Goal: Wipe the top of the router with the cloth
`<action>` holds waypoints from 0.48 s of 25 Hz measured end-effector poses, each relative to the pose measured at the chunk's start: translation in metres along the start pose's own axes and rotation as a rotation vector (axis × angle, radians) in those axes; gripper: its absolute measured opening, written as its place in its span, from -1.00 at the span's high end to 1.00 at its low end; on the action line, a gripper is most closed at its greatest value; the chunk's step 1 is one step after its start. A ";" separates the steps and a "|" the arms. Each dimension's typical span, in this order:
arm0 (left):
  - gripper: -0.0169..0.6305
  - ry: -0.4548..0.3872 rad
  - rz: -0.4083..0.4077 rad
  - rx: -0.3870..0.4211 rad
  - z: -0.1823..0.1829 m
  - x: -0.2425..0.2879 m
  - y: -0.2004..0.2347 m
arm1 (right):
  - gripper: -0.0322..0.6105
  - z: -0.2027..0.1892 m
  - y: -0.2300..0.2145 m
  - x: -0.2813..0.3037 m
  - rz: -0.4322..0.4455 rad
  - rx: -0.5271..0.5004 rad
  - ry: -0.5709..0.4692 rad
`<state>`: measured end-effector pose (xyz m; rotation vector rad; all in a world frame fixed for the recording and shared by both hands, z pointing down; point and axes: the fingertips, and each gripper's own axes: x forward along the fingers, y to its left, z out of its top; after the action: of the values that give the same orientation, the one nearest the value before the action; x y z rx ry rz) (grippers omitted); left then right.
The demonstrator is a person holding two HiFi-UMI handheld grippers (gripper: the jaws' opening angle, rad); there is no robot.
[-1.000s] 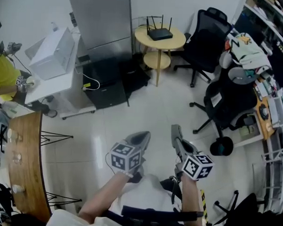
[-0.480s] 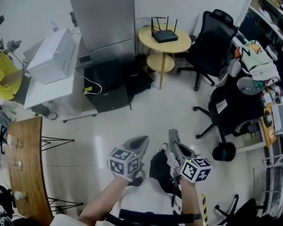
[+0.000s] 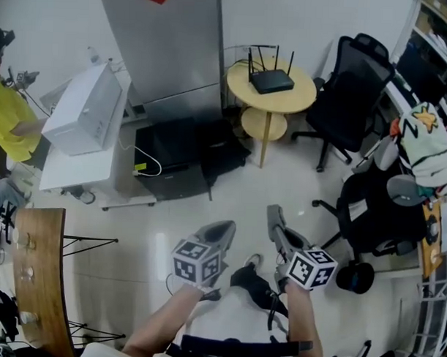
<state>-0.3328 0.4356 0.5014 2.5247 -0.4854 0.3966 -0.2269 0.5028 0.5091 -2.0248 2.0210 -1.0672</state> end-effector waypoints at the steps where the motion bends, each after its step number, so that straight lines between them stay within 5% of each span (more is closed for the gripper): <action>1: 0.95 -0.002 0.001 0.003 0.009 0.013 0.001 | 0.79 0.012 -0.009 0.008 0.004 -0.002 0.000; 12: 0.95 0.016 0.020 -0.001 0.071 0.135 0.016 | 0.79 0.089 -0.104 0.066 0.011 0.038 0.024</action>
<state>-0.2067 0.3487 0.5010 2.5154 -0.5044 0.4233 -0.1002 0.4200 0.5229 -1.9902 2.0049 -1.1243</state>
